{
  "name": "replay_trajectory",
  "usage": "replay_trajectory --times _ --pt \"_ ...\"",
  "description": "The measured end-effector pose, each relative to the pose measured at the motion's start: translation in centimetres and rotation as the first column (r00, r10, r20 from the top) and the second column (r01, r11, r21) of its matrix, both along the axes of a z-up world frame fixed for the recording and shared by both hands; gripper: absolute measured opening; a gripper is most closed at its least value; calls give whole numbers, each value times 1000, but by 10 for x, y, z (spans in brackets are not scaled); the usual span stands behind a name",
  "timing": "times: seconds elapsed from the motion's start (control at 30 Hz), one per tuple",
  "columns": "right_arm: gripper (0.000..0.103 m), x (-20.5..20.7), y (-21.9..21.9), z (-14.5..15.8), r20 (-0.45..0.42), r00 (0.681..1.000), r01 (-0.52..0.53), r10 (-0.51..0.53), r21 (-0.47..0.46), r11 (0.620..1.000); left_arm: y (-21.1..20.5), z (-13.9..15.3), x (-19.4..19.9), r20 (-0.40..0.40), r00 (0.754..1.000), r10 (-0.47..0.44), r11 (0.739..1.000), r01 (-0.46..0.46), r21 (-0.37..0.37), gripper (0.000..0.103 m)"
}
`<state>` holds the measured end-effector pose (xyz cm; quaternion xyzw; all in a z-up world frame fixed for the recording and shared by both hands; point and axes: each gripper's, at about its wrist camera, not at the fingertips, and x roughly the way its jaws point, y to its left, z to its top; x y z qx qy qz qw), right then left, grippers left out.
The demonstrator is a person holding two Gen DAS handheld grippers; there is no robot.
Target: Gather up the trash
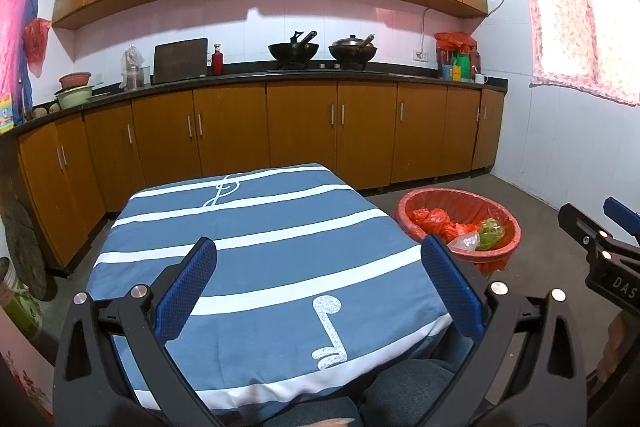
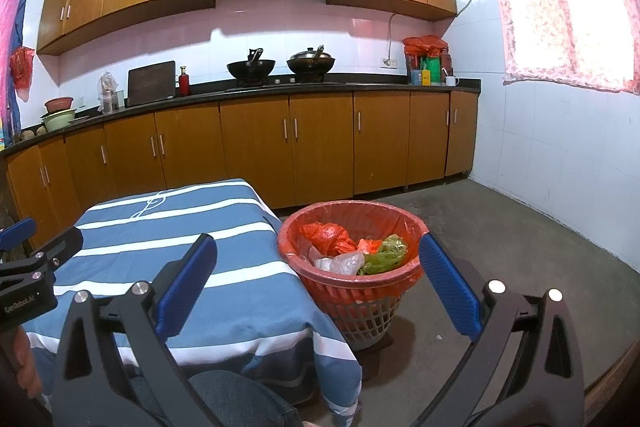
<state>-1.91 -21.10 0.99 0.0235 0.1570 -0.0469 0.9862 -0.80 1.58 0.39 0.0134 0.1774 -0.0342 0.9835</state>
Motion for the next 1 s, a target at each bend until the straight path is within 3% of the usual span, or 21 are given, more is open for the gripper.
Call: replay_trajectory --times 1.0 --pt "99 1 -3 -1 -3 1000 10 -10 7 1000 -3 0 -1 -2 1000 -2 1000 2 -1 101"
